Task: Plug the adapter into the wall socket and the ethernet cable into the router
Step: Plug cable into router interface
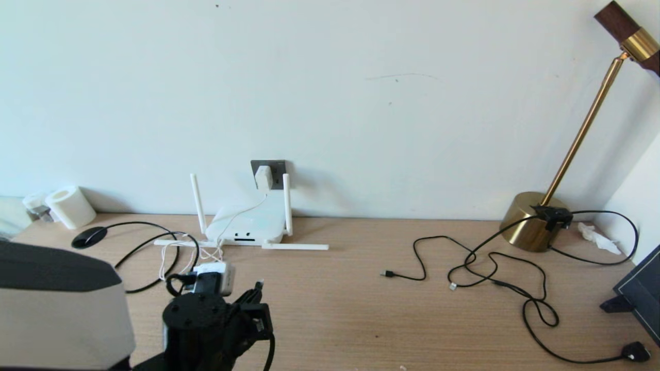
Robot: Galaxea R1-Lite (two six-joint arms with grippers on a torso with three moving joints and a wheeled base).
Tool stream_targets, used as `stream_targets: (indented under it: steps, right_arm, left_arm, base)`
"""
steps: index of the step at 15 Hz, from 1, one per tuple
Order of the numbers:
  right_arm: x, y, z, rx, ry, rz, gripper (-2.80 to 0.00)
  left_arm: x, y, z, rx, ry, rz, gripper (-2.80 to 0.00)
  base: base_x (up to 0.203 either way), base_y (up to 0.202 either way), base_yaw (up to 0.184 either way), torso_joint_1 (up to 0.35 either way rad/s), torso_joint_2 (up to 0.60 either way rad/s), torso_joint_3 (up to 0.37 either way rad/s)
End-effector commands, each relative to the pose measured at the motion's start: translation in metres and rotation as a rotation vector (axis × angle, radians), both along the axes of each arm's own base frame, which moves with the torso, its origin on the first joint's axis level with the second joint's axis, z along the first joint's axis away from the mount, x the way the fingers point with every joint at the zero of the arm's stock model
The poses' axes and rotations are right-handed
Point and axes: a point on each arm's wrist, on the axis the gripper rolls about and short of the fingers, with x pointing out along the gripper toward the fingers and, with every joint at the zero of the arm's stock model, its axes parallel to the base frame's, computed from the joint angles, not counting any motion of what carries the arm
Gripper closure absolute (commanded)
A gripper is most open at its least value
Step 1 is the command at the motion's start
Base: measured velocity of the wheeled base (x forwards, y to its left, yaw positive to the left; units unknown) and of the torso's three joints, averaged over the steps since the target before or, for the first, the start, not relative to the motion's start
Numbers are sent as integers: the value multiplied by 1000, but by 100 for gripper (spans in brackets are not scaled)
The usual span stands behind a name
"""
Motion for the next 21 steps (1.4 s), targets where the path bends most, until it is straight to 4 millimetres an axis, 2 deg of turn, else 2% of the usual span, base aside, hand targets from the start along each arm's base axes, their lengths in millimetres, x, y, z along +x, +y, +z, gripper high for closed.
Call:
stream_targets:
  steps: [1, 5, 9, 14, 18, 21]
  right_arm:
    - [-2, 0, -1, 31, -30, -10, -280]
    - [-2, -1, -1, 82, -30, -47, -280]
    - [-2, -1, -1, 82, -30, -47, -280]
    - [-2, -1, -1, 82, -30, -47, -280]
    - [-2, -1, -1, 82, -30, -47, -280]
    - [-2, -1, -1, 82, -30, -47, -280]
  left_arm:
    - [9, -4, -15, 41, 20, 52, 0]
    - [-4, 9, -23, 92, 67, 118, 0]
    - [-4, 23, -13, 64, 51, 162, 0]
    - [11, 27, -17, 39, 58, 168, 0]
    - [37, 24, -23, 10, 29, 197, 0]
    - [51, 31, -20, -29, 16, 170, 0]
  base:
    - [0, 0, 0, 0, 0, 0]
    - [0, 0, 0, 0, 0, 0]
    - [0, 0, 0, 0, 0, 0]
    - [0, 0, 0, 0, 0, 0]
    - [0, 0, 0, 0, 0, 0]
    - [0, 0, 0, 0, 0, 0]
